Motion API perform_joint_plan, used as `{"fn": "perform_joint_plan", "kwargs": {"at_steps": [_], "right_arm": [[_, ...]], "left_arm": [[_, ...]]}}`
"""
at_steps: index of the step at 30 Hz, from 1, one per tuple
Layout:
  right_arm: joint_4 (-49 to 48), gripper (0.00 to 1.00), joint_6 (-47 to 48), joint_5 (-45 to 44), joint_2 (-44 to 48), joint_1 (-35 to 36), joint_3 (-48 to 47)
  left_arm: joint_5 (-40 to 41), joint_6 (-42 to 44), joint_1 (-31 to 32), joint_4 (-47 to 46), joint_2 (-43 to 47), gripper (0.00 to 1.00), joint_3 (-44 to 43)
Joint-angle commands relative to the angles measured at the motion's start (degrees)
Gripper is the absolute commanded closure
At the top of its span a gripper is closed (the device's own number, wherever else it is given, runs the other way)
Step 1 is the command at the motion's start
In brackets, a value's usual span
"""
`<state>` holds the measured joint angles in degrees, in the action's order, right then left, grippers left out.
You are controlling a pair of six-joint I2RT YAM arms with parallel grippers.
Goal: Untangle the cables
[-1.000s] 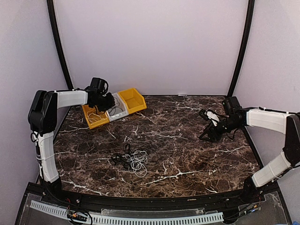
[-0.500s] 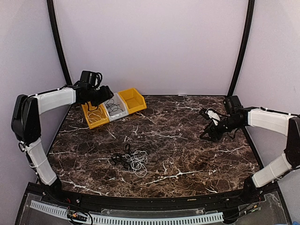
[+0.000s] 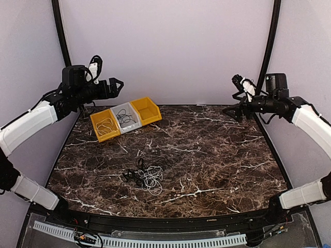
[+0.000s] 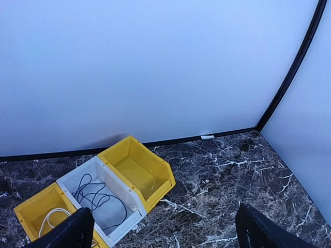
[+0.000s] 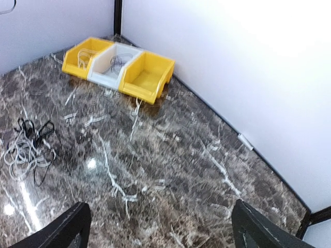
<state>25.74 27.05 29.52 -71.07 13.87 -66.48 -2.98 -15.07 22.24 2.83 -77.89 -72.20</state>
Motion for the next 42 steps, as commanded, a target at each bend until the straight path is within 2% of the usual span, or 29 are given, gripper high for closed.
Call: {"fn": "perform_joint_plan", "kwargs": {"at_steps": [1,2,4,6,9,12,13,14,15,17,21,25,28,30,36,41,42], "right_arm": [[-8.1,0.01,-10.0,-2.0,2.2,0.2,-1.3],[-8.3,0.01,-10.8,-1.2,1.7,0.1,-1.8],[-7.6,0.01,-10.5,0.7,-0.1,0.1,-3.3],[-6.4,0.01,-9.3,3.4,-1.8,0.1,-4.7],[-4.0,0.03,-8.0,7.8,-4.0,0.2,-7.0],[-1.7,0.07,-5.7,10.4,-6.0,0.7,-8.8],[-1.1,0.09,-4.4,10.5,-6.8,1.2,-9.2],[-0.5,0.11,-3.4,10.0,-7.5,2.0,-9.5],[0.0,0.12,-2.4,9.3,-8.2,2.9,-9.8],[1.3,0.13,-0.6,7.4,-9.5,5.5,-10.1],[4.3,0.15,3.0,6.4,-11.9,10.8,-10.6],[3.7,0.17,4.5,6.3,-13.5,14.3,-9.1],[3.3,0.18,4.4,7.0,-14.4,16.1,-7.8],[2.7,0.19,4.2,7.9,-14.6,16.6,-6.5],[-1.7,0.25,2.9,15.7,-14.2,16.9,0.5],[-5.3,0.31,4.2,14.6,-12.9,17.4,6.6],[-5.8,0.31,4.5,14.6,-12.6,17.4,7.7]], "left_arm": [[10.9,7.4,3.0,-3.0,5.4,0.01,3.1],[18.3,6.2,3.0,-4.4,6.3,0.01,4.4],[26.7,5.9,3.0,-9.6,8.5,0.01,9.0],[24.4,9.2,2.9,-12.5,9.8,0.01,12.1],[23.8,8.0,2.9,-17.3,12.3,0.01,17.8],[14.3,10.7,2.9,-21.0,16.0,0.06,23.5],[12.0,11.2,2.9,-21.2,16.3,0.16,25.5],[6.2,12.3,2.9,-18.9,16.2,0.22,25.8],[2.9,12.6,3.0,-17.1,15.8,0.33,25.4],[-9.3,12.5,3.0,-10.8,14.1,0.47,23.2],[-19.1,8.3,4.1,-2.1,13.2,0.5,21.7],[-19.8,6.3,7.1,-0.3,17.8,0.52,26.4],[-21.5,5.8,9.3,6.0,17.5,0.55,26.4],[-19.7,6.8,13.0,10.9,16.0,0.58,24.7],[-6.8,10.9,26.9,19.3,10.0,0.57,17.9],[0.7,16.1,36.0,30.8,1.9,0.56,11.1],[5.3,17.2,37.1,32.6,1.1,0.56,10.3]]}}
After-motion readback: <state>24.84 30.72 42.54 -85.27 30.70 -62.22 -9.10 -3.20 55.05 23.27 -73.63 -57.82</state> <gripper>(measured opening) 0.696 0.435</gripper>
